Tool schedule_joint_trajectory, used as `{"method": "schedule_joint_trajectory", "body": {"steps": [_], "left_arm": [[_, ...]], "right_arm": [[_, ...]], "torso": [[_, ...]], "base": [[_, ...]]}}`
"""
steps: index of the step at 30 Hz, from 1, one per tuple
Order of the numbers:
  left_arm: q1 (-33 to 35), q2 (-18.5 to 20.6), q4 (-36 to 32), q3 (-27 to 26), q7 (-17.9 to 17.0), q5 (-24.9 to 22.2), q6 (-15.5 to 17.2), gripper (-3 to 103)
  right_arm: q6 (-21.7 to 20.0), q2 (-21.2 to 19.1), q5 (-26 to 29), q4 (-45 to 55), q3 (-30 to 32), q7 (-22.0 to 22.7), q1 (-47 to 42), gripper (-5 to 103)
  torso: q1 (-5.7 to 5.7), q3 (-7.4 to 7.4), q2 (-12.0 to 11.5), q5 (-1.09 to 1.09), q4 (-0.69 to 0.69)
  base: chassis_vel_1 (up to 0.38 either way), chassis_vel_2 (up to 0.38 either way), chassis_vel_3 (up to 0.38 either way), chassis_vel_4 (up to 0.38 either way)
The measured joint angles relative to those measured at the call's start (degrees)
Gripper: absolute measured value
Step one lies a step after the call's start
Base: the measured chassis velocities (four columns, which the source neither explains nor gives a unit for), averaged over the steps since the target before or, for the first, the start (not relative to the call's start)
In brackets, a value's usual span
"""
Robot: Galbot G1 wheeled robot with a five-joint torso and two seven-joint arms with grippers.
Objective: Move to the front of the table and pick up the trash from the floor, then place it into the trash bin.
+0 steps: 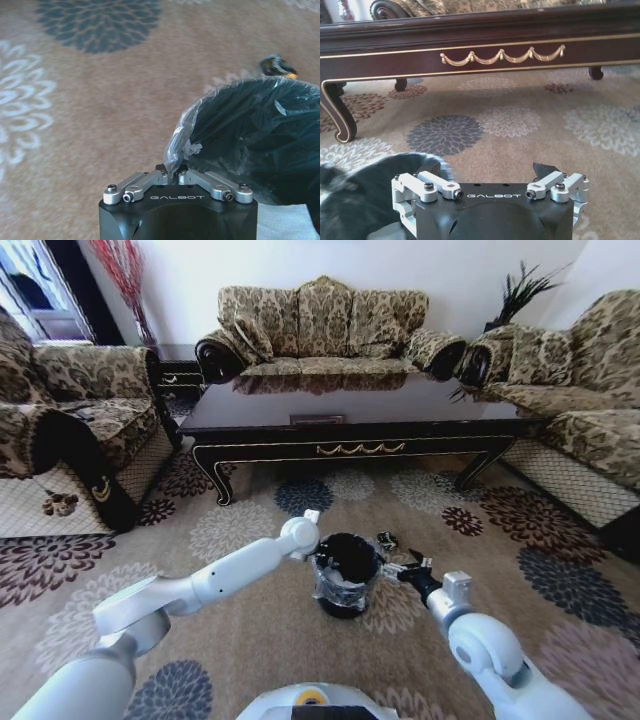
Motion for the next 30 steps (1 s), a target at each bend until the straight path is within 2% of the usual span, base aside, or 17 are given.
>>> {"method": "schedule_joint_trajectory", "body": {"steps": [9,14,16,22,28,30], "left_arm": [[5.6,6.1,-4.54,-7.27,0.25,-0.99,0.0,4],[9.14,10.36,-7.04,-10.09,0.9,-0.99,0.0,4],[9.66,10.88,-7.35,-10.51,1.05,-0.98,0.0,4],[14.8,15.55,-9.58,-15.84,2.27,-0.7,-0.01,4],[17.57,17.6,-10.87,-19.1,2.45,-0.67,-0.01,4],[18.99,18.58,-11.51,-20.8,2.52,-0.57,-0.01,4]], "right_arm": [[0.0,-1.01,2.76,-8.67,-3.04,0.49,6.98,100],[1.45,-1.47,0.83,-17.07,-6.25,-0.6,11.96,100],[1.72,-1.49,0.33,-18.21,-6.76,-0.79,12.83,100],[2.7,-0.93,-1.79,-29.51,-13.56,-1.67,23.51,100],[2.9,-0.46,-2.06,-36.72,-18.63,-2.12,29.69,100],[3.4,0.11,-2.61,-42.21,-21.9,-3.04,33.73,100]], "torso": [[0.0,0.0,0.0,-0.01,-0.02],[0.0,0.0,0.0,0.01,-0.03],[0.0,0.0,0.0,0.01,-0.03],[0.0,0.0,0.0,-0.01,-0.02],[0.0,0.0,0.0,0.0,0.0],[0.0,0.0,0.0,0.0,-0.01]], "base": [[0.0,0.0,0.0,0.0],[0.0,0.0,0.0,0.0],[0.0,0.0,0.0,0.0],[0.0,0.0,0.0,0.0],[0.0,0.0,0.0,0.0],[0.0,0.0,0.0,0.0]]}}
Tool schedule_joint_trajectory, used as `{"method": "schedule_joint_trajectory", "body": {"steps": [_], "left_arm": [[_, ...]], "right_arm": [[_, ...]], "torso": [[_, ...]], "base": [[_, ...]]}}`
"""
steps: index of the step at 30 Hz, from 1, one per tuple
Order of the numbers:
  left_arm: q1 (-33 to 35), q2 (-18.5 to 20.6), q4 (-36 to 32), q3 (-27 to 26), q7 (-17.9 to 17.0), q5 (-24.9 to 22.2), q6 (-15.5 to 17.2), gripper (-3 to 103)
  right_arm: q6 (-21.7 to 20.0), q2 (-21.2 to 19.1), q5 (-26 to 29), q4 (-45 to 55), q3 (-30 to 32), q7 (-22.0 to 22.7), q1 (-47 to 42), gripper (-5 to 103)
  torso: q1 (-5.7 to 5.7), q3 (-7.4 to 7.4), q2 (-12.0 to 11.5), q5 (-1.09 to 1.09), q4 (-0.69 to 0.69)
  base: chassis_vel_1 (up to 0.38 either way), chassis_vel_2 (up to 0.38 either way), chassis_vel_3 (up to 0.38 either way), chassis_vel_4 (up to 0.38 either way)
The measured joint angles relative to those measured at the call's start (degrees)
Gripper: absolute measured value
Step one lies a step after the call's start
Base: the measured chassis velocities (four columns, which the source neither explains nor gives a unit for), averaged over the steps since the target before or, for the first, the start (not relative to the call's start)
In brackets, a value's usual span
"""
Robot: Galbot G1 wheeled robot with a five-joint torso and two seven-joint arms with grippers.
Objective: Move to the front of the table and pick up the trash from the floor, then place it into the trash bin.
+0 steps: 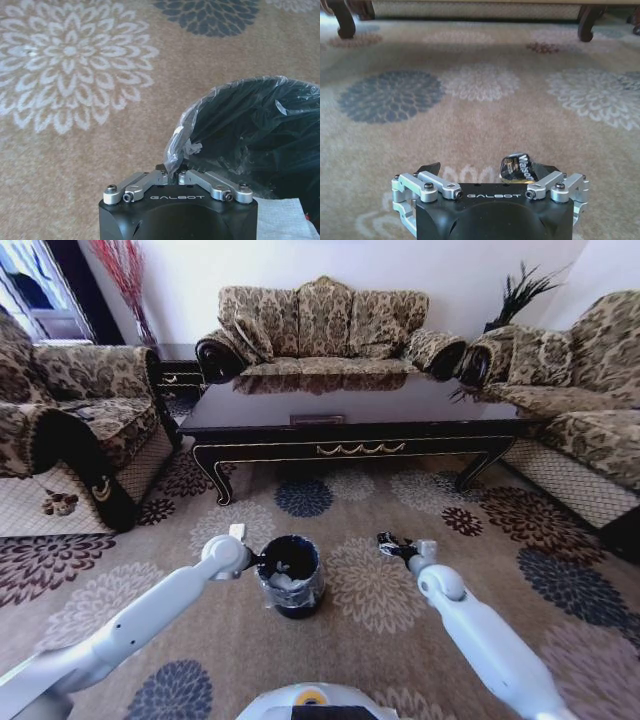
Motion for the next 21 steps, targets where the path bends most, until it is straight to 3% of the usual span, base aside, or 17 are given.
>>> {"method": "schedule_joint_trajectory", "body": {"steps": [12,21], "left_arm": [[2.81,2.17,-1.53,-3.31,0.34,0.06,0.0,4],[3.86,2.24,-1.84,-4.34,0.12,-0.17,0.0,4]], "right_arm": [[4.36,2.69,-3.05,-22.14,-10.45,-5.37,15.11,100],[9.59,5.85,-12.64,-34.11,-16.6,-7.99,19.92,100]], "torso": [[0.0,0.0,0.0,0.0,0.0],[0.0,0.0,0.0,0.0,-0.01]], "base": [[0.0,0.0,0.0,0.0],[0.0,0.0,0.0,0.0]]}}
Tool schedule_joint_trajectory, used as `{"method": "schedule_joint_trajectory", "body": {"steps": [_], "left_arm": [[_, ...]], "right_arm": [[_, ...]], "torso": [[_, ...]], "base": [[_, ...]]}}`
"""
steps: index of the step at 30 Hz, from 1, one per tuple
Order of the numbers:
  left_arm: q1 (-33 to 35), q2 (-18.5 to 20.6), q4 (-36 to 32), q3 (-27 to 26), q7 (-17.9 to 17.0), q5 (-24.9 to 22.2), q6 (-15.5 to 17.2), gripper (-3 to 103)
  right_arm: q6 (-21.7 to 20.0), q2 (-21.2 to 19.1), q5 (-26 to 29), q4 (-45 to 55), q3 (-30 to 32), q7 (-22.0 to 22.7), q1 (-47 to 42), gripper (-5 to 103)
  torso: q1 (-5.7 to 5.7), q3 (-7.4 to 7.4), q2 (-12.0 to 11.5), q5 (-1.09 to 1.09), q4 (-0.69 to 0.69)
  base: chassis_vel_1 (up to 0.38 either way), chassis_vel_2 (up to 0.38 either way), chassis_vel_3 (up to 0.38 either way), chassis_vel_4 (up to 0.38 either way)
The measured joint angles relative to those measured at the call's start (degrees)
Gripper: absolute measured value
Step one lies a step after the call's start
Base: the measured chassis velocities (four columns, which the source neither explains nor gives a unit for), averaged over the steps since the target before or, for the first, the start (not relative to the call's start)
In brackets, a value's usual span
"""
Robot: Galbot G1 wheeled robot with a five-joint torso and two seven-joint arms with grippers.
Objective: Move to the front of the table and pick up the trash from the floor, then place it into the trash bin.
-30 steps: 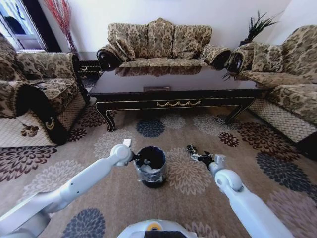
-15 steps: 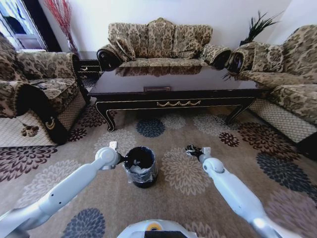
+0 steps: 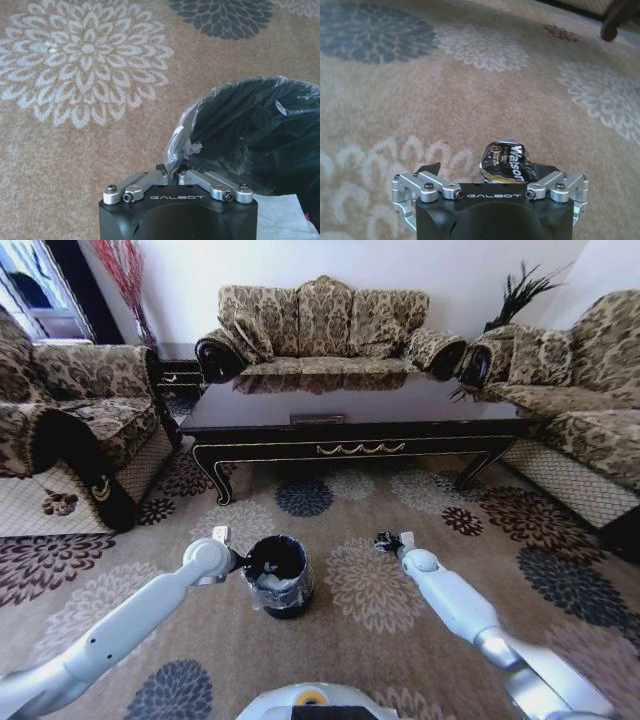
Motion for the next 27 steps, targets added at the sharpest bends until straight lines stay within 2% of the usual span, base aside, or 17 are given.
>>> {"method": "schedule_joint_trajectory", "body": {"steps": [2,3,4,7,12,15,20,27], "left_arm": [[0.24,-0.06,0.0,-0.16,0.0,0.02,0.0,4],[0.42,-0.08,0.01,-0.2,0.0,0.06,0.0,4],[0.42,-0.08,0.01,-0.2,0.0,0.06,0.0,4],[0.44,-0.12,0.02,-0.03,0.05,0.06,0.0,4],[-0.03,-0.4,0.39,0.29,0.13,0.04,0.0,4],[-0.3,-0.76,0.71,0.58,0.13,0.05,0.0,4],[-0.92,-1.14,1.21,1.55,0.41,0.16,-0.02,4],[-4.33,-2.8,2.84,5.22,0.58,0.15,-0.04,4]], "right_arm": [[1.98,1.24,-3.56,-3.17,-0.8,-0.07,0.97,100],[4.61,2.85,-7.9,-6.97,-1.24,-0.07,1.99,100],[4.61,2.85,-7.9,-6.97,-1.24,-0.07,1.99,100],[8.77,6.24,-14.3,-13.37,-1.36,-0.04,3.73,100],[11.0,8.61,-17.85,-17.35,-0.97,0.1,5.13,100],[15.03,10.76,-21.51,-21.64,0.67,0.6,6.93,100],[16.76,11.54,-25.01,-25.59,3.88,0.79,8.77,100],[16.79,10.58,-25.81,-27.59,6.46,0.71,8.78,100]], "torso": [[0.0,0.0,0.0,0.0,0.0],[0.0,0.0,0.0,-0.01,-0.02],[0.0,0.0,0.0,-0.01,-0.02],[0.0,0.0,0.0,0.02,0.02],[0.0,-0.01,0.0,0.01,0.01],[0.0,-0.01,0.0,0.02,0.0],[-0.01,-0.02,0.01,0.03,0.03],[-0.01,-0.03,0.01,0.06,0.02]], "base": [[0.0,0.0,0.0,0.0],[0.0,0.0,0.0,0.0],[0.0,0.0,0.0,0.0],[0.0,0.0,0.0,0.0],[0.0,0.0,0.0,0.0],[0.0,0.0,0.0,0.0],[0.0,0.0,0.0,0.0],[0.0,0.0,0.0,0.0]]}}
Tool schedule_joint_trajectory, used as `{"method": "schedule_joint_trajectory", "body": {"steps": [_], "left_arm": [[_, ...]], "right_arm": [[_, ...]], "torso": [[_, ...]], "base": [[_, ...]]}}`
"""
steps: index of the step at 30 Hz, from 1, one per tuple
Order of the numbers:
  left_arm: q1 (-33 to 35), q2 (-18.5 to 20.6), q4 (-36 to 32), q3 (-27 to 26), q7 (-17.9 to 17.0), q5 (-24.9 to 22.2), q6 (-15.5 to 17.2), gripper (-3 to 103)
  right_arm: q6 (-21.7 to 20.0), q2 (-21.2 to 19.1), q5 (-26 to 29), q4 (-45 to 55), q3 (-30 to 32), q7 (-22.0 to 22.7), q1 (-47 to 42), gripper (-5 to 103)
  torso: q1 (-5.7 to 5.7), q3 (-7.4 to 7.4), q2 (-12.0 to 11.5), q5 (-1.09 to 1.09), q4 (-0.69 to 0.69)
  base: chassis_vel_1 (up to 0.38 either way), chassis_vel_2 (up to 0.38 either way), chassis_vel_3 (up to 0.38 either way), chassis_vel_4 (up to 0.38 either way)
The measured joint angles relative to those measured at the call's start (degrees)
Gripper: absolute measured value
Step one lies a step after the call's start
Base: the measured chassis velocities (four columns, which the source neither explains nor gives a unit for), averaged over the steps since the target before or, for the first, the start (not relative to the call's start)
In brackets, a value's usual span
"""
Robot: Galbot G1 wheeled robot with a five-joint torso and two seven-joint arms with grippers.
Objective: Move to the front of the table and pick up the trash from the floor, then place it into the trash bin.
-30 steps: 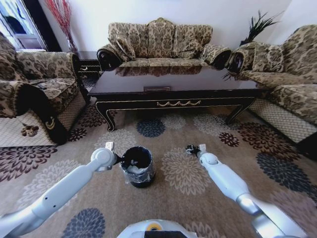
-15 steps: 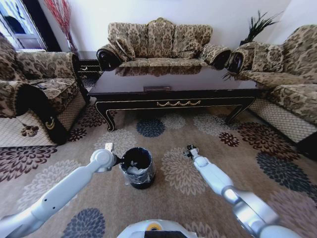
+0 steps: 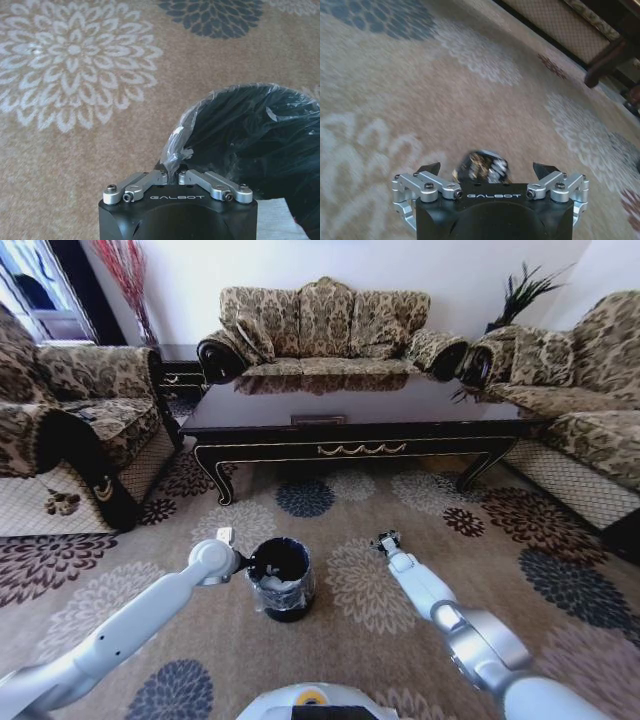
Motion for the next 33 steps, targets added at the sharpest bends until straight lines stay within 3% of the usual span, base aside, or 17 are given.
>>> {"method": "schedule_joint_trajectory", "body": {"steps": [10,26,33], "left_arm": [[-2.1,-2.03,1.03,2.37,-0.01,-0.62,-0.11,4],[-1.85,-1.33,0.17,2.14,0.0,-1.46,-0.04,4],[-1.64,-1.23,-0.06,1.93,0.0,-1.54,0.0,4]], "right_arm": [[-0.4,-1.03,-0.84,-1.04,1.95,-0.74,-0.58,100],[-1.7,-0.34,-1.3,-3.03,1.91,-2.56,0.31,103],[-1.99,-0.3,-1.59,-3.52,2.23,-2.95,0.37,82]], "torso": [[0.0,0.02,0.0,-0.03,0.0],[0.01,0.04,-0.02,-0.09,-0.06],[0.01,0.04,-0.02,-0.08,-0.04]], "base": [[0.0,0.0,0.0,0.0],[0.0,0.0,0.0,0.0],[0.0,0.0,0.0,0.0]]}}
